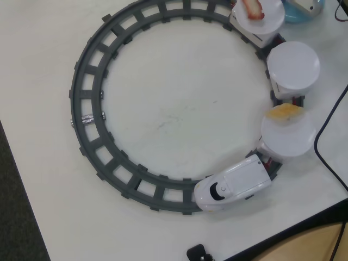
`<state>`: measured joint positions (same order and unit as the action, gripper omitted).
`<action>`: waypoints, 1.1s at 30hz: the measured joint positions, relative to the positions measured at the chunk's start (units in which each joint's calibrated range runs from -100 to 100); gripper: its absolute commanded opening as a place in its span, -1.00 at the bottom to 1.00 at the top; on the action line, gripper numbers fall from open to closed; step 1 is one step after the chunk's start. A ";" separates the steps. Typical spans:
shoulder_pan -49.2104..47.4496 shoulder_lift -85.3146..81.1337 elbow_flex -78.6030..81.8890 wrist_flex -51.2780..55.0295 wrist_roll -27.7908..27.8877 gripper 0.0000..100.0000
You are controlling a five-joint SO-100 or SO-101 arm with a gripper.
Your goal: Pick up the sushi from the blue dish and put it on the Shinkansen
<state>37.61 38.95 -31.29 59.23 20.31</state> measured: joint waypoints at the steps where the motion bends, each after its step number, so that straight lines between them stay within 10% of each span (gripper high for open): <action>1: 0.00 1.09 -1.08 0.00 0.00 -0.36; 8: -0.55 8.42 -5.58 -0.09 -0.21 -0.39; 13: -0.55 10.27 -8.28 0.17 0.73 -0.99; 33: -0.47 -8.08 -6.93 15.75 0.73 -0.96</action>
<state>37.14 30.86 -38.23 74.98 21.05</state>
